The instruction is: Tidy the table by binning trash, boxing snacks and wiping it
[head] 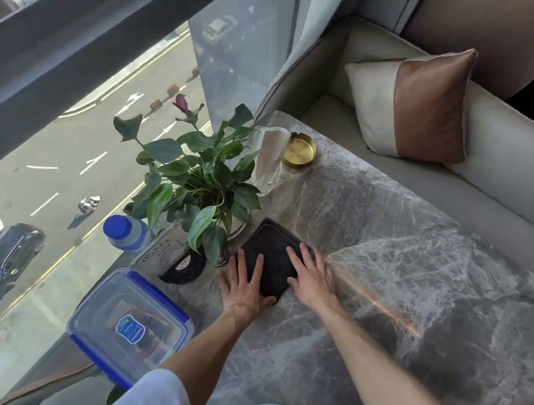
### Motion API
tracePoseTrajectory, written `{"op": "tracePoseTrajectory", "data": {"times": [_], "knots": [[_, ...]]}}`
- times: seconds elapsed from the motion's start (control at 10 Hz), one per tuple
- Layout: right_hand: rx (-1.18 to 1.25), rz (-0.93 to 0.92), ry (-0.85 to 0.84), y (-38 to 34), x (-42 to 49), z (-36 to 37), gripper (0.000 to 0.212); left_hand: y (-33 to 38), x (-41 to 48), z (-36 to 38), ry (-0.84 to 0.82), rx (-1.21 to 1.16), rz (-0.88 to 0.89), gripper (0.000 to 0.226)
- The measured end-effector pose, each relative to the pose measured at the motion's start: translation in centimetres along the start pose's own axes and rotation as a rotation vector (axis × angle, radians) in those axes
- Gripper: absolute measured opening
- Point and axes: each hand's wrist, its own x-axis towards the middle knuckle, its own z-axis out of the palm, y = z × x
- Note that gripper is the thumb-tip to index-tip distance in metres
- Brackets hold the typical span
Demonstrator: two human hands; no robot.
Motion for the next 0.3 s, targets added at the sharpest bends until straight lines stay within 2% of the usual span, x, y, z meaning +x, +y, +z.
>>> {"op": "tracePoseTrajectory", "data": {"times": [0.1, 0.2, 0.3], "knots": [[0.087, 0.029, -0.048, 0.2, -1.5, -1.4, 0.076, -0.1, -0.6, -0.8, -0.005, 0.034, 0.043, 0.093], [0.191, 0.045, 0.020, 1.2, -4.6, -1.1, 0.066, -0.7, -2.0, -0.6, 0.092, 0.066, 0.115, 0.074], [0.282, 0.087, 0.242, 2.6, -8.4, 0.7, 0.037, -1.5, -4.1, 0.4, 0.200, 0.194, 0.192, 0.053]]}}
